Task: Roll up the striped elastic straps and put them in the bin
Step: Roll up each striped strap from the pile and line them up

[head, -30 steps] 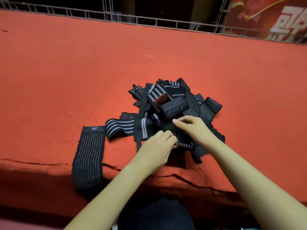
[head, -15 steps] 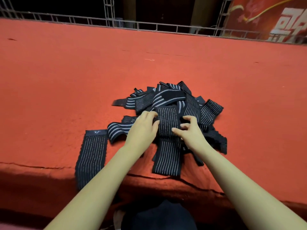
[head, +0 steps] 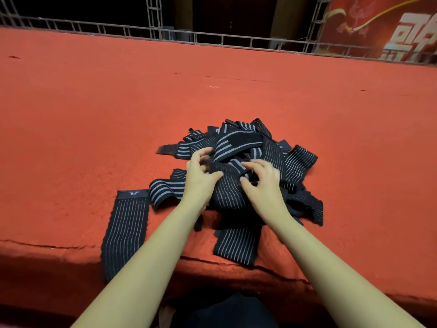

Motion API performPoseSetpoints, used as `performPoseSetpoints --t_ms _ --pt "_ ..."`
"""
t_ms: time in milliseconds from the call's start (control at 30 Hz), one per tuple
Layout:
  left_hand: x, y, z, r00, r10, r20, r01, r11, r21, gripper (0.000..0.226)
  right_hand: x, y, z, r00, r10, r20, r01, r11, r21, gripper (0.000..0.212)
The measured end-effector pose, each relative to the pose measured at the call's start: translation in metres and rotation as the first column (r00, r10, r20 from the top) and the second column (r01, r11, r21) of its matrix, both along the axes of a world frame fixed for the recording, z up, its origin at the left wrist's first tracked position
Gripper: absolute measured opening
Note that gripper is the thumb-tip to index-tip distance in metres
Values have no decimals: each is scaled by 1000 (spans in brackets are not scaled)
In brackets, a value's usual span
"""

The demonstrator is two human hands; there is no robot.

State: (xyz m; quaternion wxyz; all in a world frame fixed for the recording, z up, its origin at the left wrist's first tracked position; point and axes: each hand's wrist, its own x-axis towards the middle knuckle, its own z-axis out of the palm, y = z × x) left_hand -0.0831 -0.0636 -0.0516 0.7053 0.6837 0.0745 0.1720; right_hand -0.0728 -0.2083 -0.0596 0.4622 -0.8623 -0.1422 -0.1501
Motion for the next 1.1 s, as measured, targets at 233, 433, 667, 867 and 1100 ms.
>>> performPoseSetpoints --t_ms 233,433,667,867,1100 --pt "-26 -7 10 967 -199 162 204 979 -12 38 -19 19 25 950 269 -159 -185 895 406 21" --pt "-37 1 34 985 -107 134 69 963 260 22 -34 10 46 958 217 -186 -95 856 508 12" --pt "-71 11 100 947 -64 315 -36 953 301 24 -74 22 109 959 274 -69 -191 809 556 9" --pt "-128 24 148 917 -45 397 -90 945 314 29 -120 33 158 942 331 59 -310 789 530 10" --pt "-199 55 183 903 28 429 -190 921 339 24 -175 67 192 884 465 49 -414 730 544 15"
